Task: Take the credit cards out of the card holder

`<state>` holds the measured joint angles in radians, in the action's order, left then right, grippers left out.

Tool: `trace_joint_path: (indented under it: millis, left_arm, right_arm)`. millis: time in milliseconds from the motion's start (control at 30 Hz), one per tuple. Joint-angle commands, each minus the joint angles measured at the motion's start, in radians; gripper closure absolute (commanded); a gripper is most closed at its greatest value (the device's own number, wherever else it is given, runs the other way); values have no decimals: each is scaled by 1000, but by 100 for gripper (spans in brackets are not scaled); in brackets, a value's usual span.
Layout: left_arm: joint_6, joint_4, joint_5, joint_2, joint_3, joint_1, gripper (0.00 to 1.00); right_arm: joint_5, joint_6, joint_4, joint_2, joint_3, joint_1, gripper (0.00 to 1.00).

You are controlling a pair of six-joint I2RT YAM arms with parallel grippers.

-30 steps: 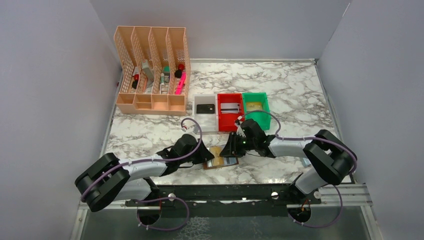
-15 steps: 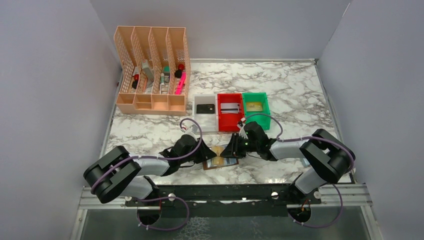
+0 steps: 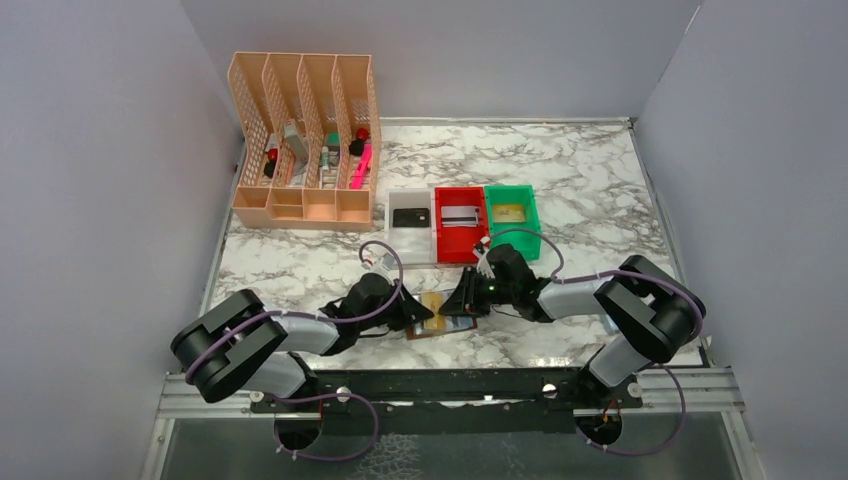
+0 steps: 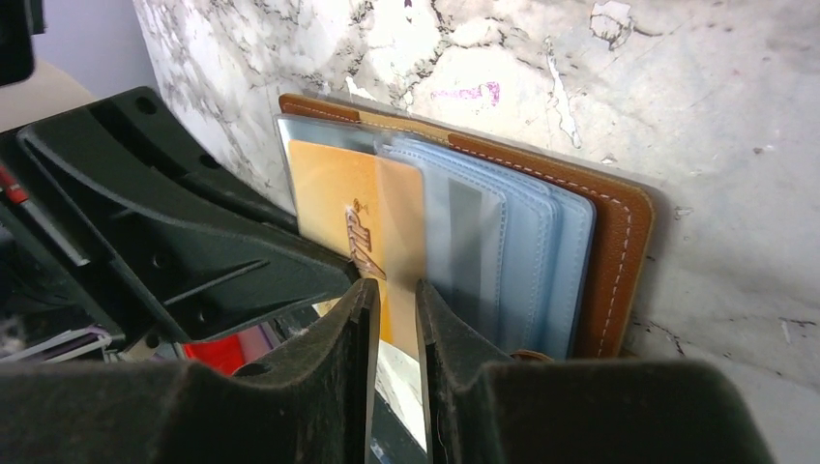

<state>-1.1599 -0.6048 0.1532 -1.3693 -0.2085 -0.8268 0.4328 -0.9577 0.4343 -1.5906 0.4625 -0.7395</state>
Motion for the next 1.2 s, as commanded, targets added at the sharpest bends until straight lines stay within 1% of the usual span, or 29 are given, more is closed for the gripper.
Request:
trace_joint_path:
  millis: [0, 67, 133, 167, 300, 333, 400, 433, 533, 600, 667, 733, 833, 967, 1033, 1100, 1167]
  left_arm:
    - [18, -17, 9, 42, 18, -2, 100]
    - [33, 16, -2, 73, 24, 12, 100]
    - [55, 102, -26, 128, 23, 33, 100]
    - [77, 163, -45, 166, 14, 42, 100]
    - [193, 545, -193, 333, -88, 57, 100]
    - [214, 603, -214, 376, -108, 62, 100]
    - [238, 649, -213, 455, -125, 71, 100]
    - [241, 644, -197, 488, -124, 73, 100]
    - [248, 566, -126, 546, -121, 74, 100]
    - [263, 502, -73, 558, -125, 75, 100]
    - [274, 448, -28, 558, -132, 76, 100]
    - [279, 398, 11, 554, -139, 75, 100]
    - [280, 336, 60, 545, -144, 75, 100]
    - [269, 266, 111, 542, -144, 75, 100]
    - [264, 246, 116, 541, -142, 76, 100]
    - [256, 224, 121, 540, -134, 76, 100]
    - [242, 192, 128, 539, -124, 75, 100]
  right_arm:
    - [-66, 35, -175, -44, -36, -20, 73]
    - [-94, 46, -214, -23, -24, -20, 73]
    - [-117, 58, -246, 2, -10, -20, 72]
    - [-123, 63, -257, 15, -6, -20, 71]
    - [-127, 89, -276, 76, 18, -20, 69]
    - [-105, 99, -266, 98, 22, -20, 68]
    - [-68, 123, -246, 165, 36, -20, 65]
    - [-59, 132, -238, 200, 42, -20, 62]
    - [-102, 166, -275, 312, 82, -20, 48]
    - [-171, 196, -316, 366, 116, -16, 42]
    - [-166, 229, -322, 397, 142, 5, 38]
    - [-100, 238, -296, 407, 148, 49, 37]
    - [47, 230, -193, 407, 128, 107, 35]
    - [180, 202, -104, 372, 127, 118, 32]
    - [247, 170, -24, 355, 106, 118, 32]
    - [298, 136, 63, 343, 80, 118, 33]
    - [326, 120, 86, 326, 77, 118, 35]
